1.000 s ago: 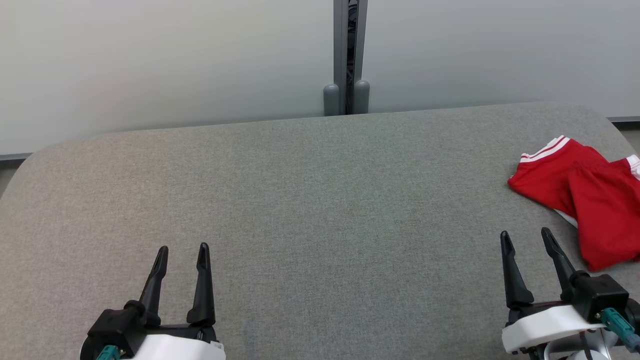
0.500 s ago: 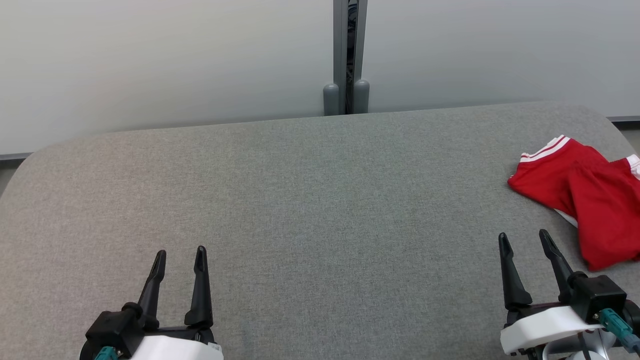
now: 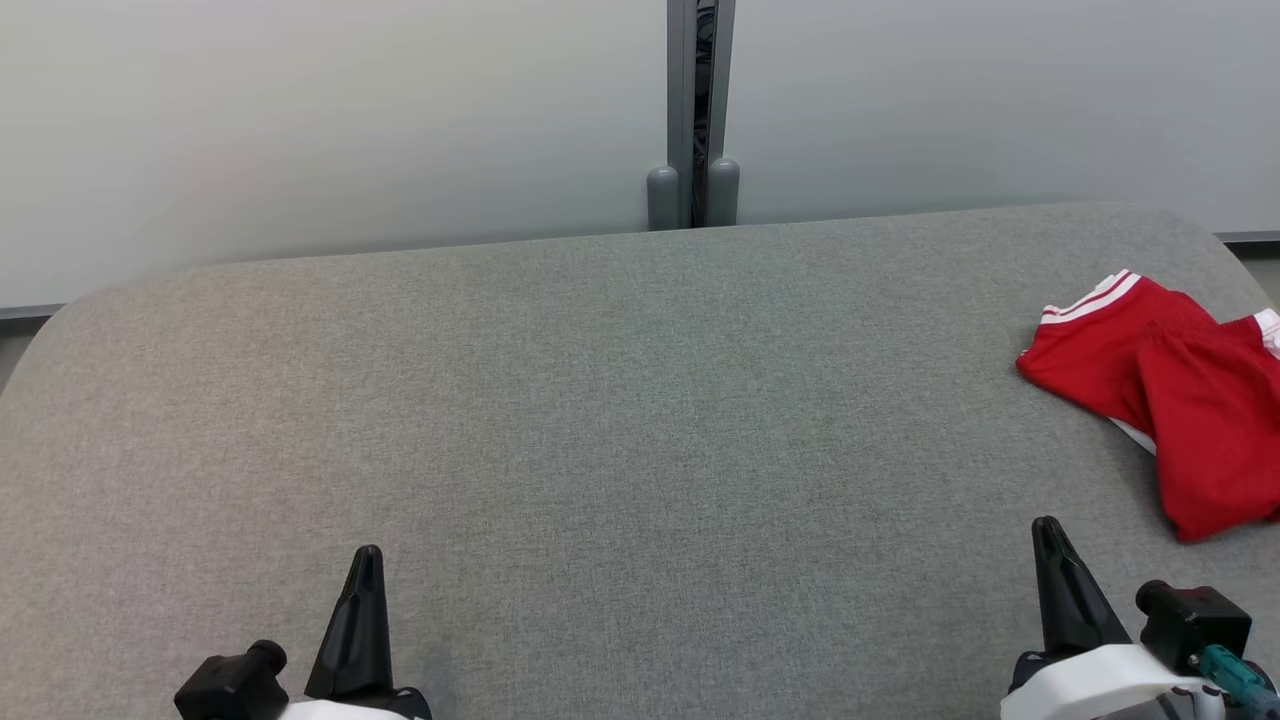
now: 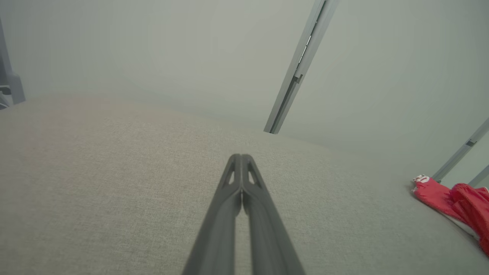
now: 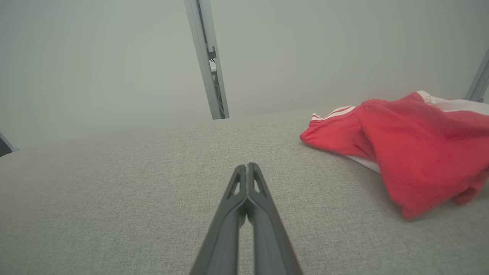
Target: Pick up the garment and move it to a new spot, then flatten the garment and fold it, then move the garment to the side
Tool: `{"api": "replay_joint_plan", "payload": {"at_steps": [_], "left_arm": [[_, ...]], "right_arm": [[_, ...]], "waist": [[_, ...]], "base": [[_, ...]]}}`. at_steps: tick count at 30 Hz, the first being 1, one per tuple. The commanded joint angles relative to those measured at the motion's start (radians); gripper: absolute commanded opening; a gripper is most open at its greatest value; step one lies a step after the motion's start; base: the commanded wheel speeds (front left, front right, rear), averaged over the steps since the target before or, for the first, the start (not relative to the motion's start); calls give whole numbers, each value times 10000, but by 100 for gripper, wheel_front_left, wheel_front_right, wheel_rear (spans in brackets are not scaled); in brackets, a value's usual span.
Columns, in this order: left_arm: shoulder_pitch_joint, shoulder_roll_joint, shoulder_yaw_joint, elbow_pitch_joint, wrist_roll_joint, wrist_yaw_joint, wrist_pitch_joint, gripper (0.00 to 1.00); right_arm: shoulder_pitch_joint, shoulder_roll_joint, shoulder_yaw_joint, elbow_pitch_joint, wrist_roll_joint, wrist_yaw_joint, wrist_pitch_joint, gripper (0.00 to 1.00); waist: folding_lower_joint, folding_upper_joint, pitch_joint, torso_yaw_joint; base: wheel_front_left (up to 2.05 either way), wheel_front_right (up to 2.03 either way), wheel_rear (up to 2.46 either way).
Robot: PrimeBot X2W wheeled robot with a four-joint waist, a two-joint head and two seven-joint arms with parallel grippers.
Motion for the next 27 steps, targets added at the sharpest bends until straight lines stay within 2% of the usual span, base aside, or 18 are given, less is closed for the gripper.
{"api": "replay_joint_plan", "payload": {"at_steps": [1, 27], "left_arm": [[-227, 51, 51, -173, -490, -77, 73, 0], [-648, 180, 285, -78, -4255, -460, 665, 0]], "right_arm": [[-248, -58, -124, -160, 560, 0, 176, 0], [-584, -107, -866, -194, 4855, 0, 1665, 0]], "waist": [[0, 0, -1, 6], [0, 0, -15, 65]], "base": [[0, 0, 0], [0, 0, 0]]}}
